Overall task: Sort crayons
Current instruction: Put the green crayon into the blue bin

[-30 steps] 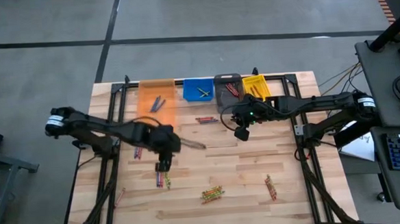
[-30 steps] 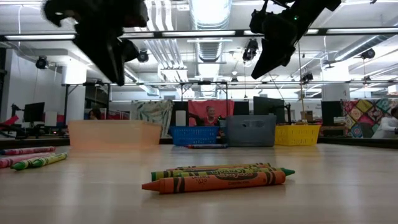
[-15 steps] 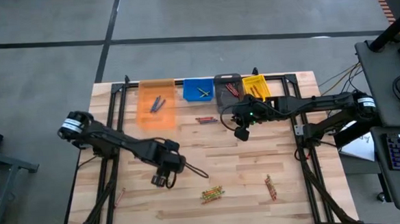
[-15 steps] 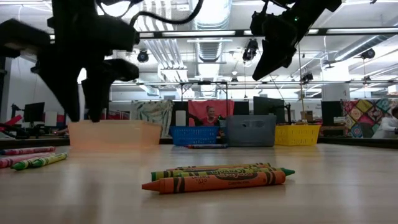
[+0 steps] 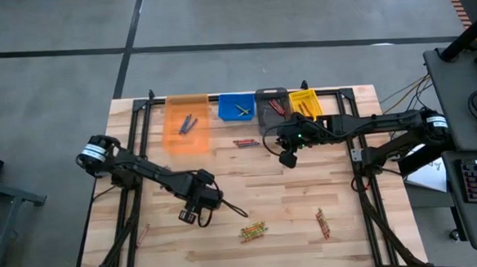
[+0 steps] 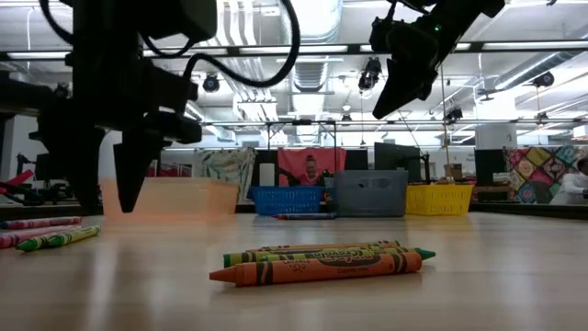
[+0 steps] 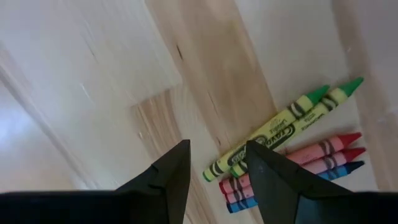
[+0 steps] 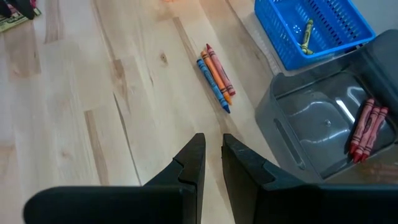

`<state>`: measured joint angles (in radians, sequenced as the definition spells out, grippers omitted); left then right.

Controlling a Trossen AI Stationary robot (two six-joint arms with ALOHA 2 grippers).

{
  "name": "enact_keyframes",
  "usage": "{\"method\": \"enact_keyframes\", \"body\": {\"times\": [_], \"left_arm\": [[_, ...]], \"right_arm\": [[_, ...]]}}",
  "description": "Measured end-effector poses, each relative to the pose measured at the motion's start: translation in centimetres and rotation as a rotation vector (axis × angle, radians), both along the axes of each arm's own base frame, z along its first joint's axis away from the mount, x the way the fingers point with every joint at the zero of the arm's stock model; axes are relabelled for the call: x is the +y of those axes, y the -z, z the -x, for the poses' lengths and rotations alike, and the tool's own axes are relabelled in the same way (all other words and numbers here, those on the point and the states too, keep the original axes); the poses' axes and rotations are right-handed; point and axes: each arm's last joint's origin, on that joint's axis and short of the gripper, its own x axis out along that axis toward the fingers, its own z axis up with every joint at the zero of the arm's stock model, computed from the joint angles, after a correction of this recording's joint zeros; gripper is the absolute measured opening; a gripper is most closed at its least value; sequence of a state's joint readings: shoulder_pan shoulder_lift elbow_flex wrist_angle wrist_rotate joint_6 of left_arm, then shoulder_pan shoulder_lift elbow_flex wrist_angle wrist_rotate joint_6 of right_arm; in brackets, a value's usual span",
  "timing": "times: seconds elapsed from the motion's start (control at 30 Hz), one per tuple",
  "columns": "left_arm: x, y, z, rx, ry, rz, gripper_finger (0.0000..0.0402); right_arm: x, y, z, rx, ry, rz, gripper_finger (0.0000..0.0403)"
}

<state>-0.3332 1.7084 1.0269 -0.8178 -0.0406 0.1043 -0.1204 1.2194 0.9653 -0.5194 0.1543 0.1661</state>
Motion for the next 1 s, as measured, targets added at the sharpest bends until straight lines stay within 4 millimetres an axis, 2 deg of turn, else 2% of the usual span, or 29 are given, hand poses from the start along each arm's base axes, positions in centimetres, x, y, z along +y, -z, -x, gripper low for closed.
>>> {"method": "enact_keyframes", "body": {"times": [0.17,0.47,0.67,1.0], "left_arm": [[0.1,0.9,0.5,0.010,-0.018,0.013,0.0137],[0.1,1.3,0.5,-0.020,-0.007,0.022,0.0137],[0.4,1.8,0.4,-0.062,-0.007,-0.033,0.0137],[0.6,1.2,0.6,-0.061,0.023,-0.049,0.0137]], "right_arm": [[0.0,0.0,0.0,-0.001,0.005,-0.003,0.0044],[0.0,0.0,0.0,-0.004,0.016,-0.011,0.0044],[0.0,0.0,0.0,-0.004,0.016,-0.010,0.0044],[0.0,0.0,0.0,-0.005,0.019,-0.014,0.0044]]}}
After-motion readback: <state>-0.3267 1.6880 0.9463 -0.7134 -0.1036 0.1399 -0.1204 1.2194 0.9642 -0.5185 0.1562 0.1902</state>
